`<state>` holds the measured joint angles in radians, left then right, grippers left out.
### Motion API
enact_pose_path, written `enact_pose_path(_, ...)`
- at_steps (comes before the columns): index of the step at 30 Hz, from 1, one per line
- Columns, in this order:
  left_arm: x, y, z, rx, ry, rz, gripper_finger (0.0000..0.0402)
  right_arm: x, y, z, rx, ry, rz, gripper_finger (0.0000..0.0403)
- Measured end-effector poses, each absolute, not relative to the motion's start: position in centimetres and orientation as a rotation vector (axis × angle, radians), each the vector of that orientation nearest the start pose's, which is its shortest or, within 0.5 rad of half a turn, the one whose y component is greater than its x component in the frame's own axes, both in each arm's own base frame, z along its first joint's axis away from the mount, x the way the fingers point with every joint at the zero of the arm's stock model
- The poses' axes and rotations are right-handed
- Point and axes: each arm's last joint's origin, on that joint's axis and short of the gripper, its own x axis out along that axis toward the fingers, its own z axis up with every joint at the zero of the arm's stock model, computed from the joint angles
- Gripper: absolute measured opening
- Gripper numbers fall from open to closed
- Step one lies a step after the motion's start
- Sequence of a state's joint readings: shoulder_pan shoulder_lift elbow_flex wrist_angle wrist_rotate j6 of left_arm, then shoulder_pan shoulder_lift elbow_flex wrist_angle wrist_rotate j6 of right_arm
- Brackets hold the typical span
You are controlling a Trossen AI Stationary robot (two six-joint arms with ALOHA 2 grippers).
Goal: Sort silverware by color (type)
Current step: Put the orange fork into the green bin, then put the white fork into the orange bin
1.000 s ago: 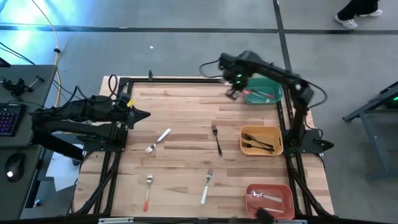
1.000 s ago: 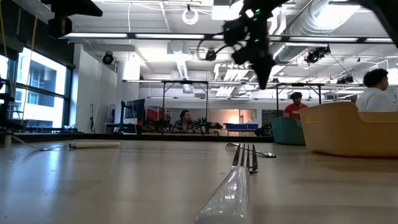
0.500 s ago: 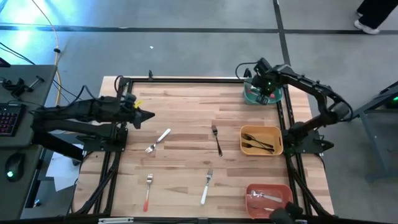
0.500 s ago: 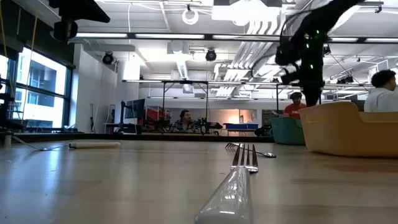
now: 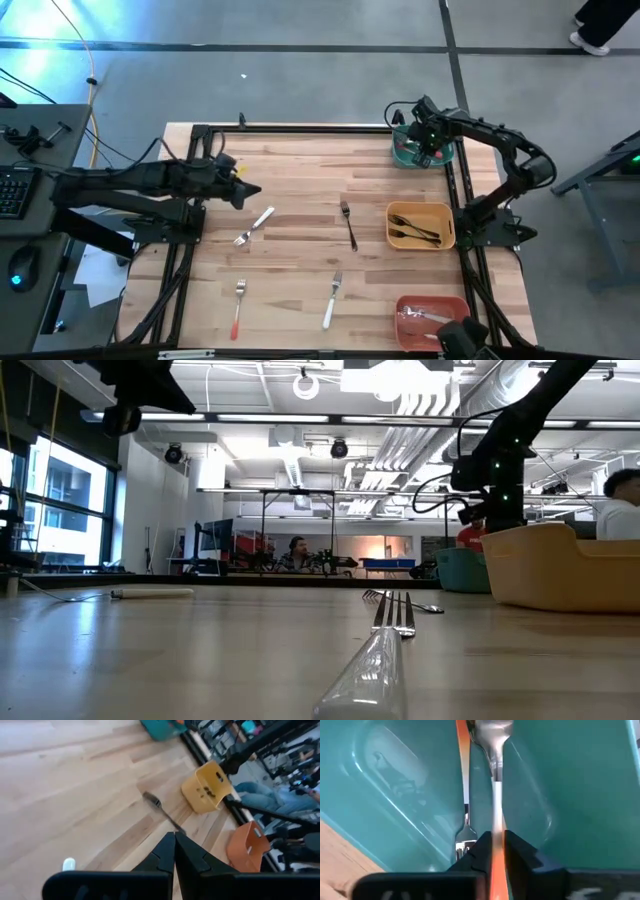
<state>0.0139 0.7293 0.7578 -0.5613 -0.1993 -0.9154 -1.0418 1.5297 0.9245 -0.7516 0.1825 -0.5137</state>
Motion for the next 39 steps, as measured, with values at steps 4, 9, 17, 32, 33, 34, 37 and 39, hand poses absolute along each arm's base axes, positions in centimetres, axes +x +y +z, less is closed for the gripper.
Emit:
enact_pose_path(4, 15.9, 0.7, 29.1, -0.866, 0.458, 0.424, 0.0000, 13.0, -23.2, 18.5, 0.226, 1.495, -0.658, 0.0077)
enact_pose_path(9, 17.1, -0.2, 28.1, -0.933, 0.560, 0.380, 0.0000, 13.1, -23.2, 20.9, 0.274, 1.459, -0.659, 0.0118)
enact_pose_path(17, 17.8, -5.1, 26.2, -0.998, 0.702, 0.405, 0.0000, 13.0, -20.6, 27.4, 0.311, 0.951, -0.553, 0.0012)
enact_pose_path(32, 19.1, -10.9, 20.6, -1.003, 0.993, 0.563, 0.0013, 15.9, -14.5, 32.1, 0.252, 0.644, -0.392, 0.0004)
enact_pose_path(33, 19.2, -10.5, 20.5, -0.991, 1.011, 0.574, 0.0019, 16.2, -14.3, 32.4, 0.253, 0.615, -0.366, 0.0005)
enact_pose_path(34, 19.3, -10.0, 20.5, -0.979, 1.026, 0.591, 0.0025, 16.5, -14.1, 32.6, 0.258, 0.587, -0.344, 0.0004)
enact_pose_path(37, 19.5, -8.2, 20.6, -0.940, 1.056, 0.617, 0.0051, 17.2, -13.5, 33.0, 0.273, 0.542, -0.309, 0.0001)
enact_pose_path(39, 19.7, -7.1, 20.5, -0.906, 1.074, 0.616, 0.0069, 17.7, -13.1, 33.1, 0.274, 0.535, -0.290, 0.0001)
